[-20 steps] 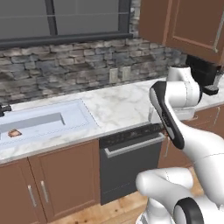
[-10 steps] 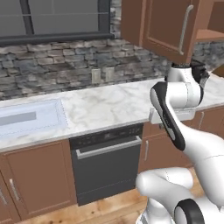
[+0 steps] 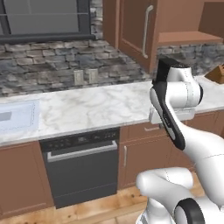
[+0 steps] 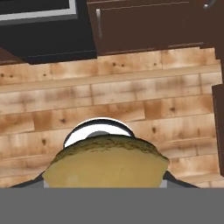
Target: Pick up the sponge and bar soap from the sink, and place them back in the cabinet, and close the cabinet doors.
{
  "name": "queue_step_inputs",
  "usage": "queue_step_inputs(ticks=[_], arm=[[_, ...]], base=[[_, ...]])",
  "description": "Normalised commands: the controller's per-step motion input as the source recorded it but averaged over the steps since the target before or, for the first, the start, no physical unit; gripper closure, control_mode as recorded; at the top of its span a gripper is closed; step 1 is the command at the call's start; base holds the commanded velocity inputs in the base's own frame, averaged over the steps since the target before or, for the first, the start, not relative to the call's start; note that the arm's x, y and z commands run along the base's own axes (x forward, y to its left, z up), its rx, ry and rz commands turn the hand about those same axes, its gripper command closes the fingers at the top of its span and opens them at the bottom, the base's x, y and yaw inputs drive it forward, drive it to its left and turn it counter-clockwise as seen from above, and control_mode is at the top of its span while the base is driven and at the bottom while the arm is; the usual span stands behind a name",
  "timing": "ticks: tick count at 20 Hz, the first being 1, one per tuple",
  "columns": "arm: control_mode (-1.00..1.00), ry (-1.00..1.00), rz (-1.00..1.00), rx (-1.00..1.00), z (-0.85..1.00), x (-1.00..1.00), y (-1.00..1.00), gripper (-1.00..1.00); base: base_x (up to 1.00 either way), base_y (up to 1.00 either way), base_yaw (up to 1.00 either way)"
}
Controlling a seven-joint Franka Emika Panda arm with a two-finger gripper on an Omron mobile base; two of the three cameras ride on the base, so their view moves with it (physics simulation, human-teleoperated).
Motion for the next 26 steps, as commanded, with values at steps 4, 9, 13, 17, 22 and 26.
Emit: queue_step_inputs(ticks=[4,9,13,17,22,26], arm=[[1.0,0.0,0.0,0.0,0.0,0.0,0.0,1.0],[1.0,0.0,0.0,0.0,0.0,0.0,0.0,1.0],[1.0,0.0,0.0,0.0,0.0,0.0,0.0,1.0],[1.0,0.0,0.0,0.0,0.0,0.0,0.0,1.0],[1.0,0.0,0.0,0.0,0.0,0.0,0.0,1.0],[1.0,0.0,0.0,0.0,0.0,0.0,0.0,1.0]], base=[[-0.04,-0.77,0.16],[0.0,-0.73,0.14],[0.0,-0.58,0.1],[0.12,-0.42,0.09],[0.22,-0.35,0.07],[0.37,-0.22,0.05]])
